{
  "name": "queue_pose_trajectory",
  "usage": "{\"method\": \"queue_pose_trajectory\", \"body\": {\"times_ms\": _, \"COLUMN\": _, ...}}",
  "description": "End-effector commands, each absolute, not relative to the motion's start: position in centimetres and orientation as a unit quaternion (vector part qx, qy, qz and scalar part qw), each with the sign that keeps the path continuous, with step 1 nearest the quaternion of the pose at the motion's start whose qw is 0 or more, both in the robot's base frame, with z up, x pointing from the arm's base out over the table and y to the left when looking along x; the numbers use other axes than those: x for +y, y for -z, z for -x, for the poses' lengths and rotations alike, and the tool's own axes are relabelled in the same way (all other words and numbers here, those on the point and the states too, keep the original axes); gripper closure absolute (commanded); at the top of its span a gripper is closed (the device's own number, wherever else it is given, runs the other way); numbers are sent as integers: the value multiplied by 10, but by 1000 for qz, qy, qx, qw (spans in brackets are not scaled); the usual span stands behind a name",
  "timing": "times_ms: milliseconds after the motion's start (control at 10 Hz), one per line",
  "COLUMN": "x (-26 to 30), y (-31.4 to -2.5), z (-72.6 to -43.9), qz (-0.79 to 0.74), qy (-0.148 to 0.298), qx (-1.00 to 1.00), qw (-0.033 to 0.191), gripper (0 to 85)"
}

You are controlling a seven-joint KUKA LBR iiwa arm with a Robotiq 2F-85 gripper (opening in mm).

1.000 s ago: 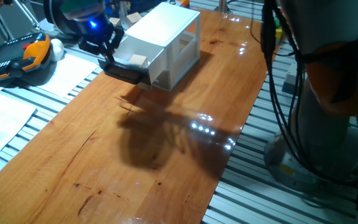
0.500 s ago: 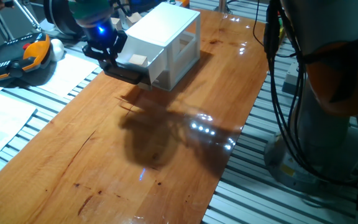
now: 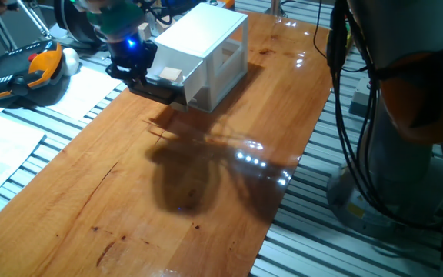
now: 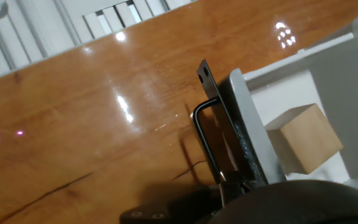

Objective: Put things in the drawer

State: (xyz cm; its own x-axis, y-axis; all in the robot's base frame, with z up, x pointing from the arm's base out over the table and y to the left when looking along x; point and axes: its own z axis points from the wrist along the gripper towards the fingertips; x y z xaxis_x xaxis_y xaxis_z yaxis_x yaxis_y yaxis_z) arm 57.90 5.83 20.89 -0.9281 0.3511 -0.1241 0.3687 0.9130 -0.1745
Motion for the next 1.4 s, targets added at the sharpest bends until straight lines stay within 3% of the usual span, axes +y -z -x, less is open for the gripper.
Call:
{"method": "queue_pose_trajectory", "body": {"times_ms": 0, "x": 58, "y": -207, "z": -579, "qz": 136, "qy": 84, "qx": 984, "qw": 76, "gripper": 850}}
{"method": "queue_pose_trajectory", "body": {"times_ms": 1300, "x": 65, "y": -216, "z": -580, "qz": 155, "qy": 74, "qx": 983, "qw": 69, "gripper": 850}}
